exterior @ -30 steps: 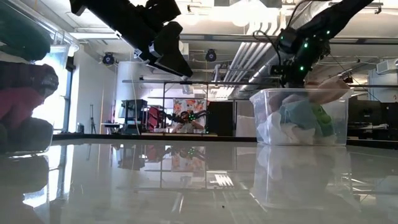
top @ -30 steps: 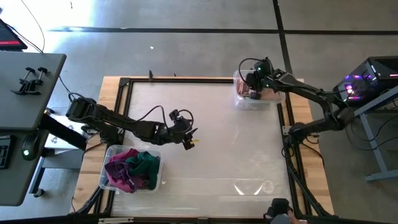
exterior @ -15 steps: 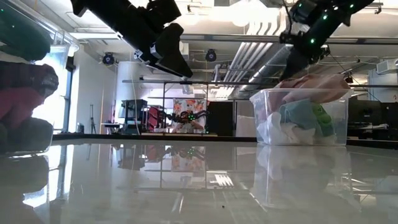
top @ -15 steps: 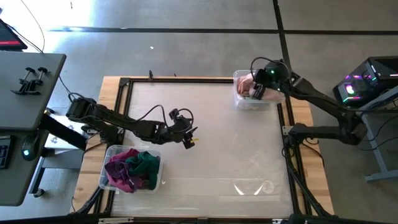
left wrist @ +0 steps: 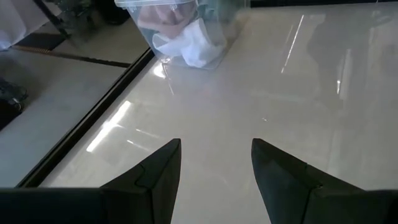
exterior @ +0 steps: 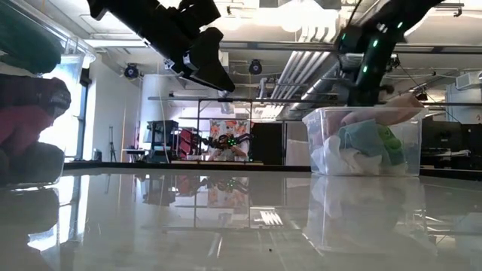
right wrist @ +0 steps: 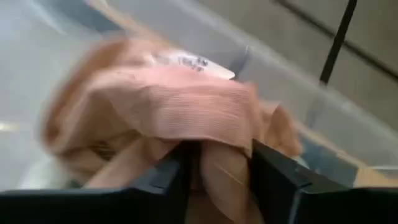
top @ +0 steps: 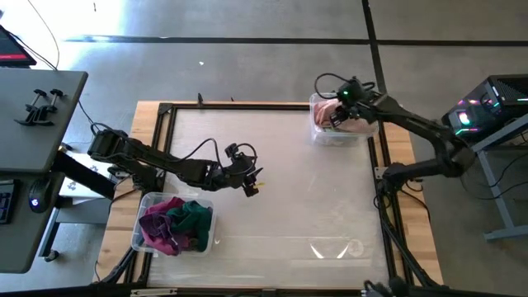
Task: Sort towels by color in basket
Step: Put the brown towel into the top transparent bin
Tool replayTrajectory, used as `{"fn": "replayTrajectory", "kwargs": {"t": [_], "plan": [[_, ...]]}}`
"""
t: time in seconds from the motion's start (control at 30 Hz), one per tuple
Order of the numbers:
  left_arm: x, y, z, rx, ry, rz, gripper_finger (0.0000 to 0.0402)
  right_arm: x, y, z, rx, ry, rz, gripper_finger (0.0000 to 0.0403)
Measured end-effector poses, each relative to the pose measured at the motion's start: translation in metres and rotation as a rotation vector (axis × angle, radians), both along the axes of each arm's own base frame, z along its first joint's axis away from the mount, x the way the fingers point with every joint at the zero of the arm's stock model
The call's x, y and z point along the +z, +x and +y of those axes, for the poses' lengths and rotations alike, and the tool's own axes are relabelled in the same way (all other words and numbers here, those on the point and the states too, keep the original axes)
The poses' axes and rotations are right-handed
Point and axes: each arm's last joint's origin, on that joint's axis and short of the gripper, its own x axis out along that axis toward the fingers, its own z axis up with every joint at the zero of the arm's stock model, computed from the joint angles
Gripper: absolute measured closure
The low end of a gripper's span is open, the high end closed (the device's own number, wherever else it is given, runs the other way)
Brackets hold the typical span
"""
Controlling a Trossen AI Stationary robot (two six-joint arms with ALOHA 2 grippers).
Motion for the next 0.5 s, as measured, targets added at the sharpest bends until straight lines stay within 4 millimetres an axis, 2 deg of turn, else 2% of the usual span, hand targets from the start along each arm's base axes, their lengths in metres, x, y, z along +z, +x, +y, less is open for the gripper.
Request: {"fn": "replayTrajectory", "kwargs": {"t": [0.17, 0.27, 0.37, 0.5], "plan": [[0.002, 0.001, -0.003, -0.014, 0.004, -0.017, 0.0218, -0.037, 0.012, -0.018, 0.077, 0.156, 0.068, 0.0336], [0.004, 0.002, -0.003, -0.027, 0.021, -0.031, 0.0218, -0.048, 0.014, -0.022, 0.091, 0.176, 0.122, 0.0354], [0.005, 0.003, -0.003, -0.036, 0.027, -0.039, 0.0218, -0.048, 0.015, -0.022, 0.120, 0.171, 0.135, 0.0345], [0.006, 0.004, -0.004, -0.046, 0.020, -0.051, 0.0218, -0.031, 0.013, -0.020, 0.145, 0.134, 0.117, 0.0296]]}}
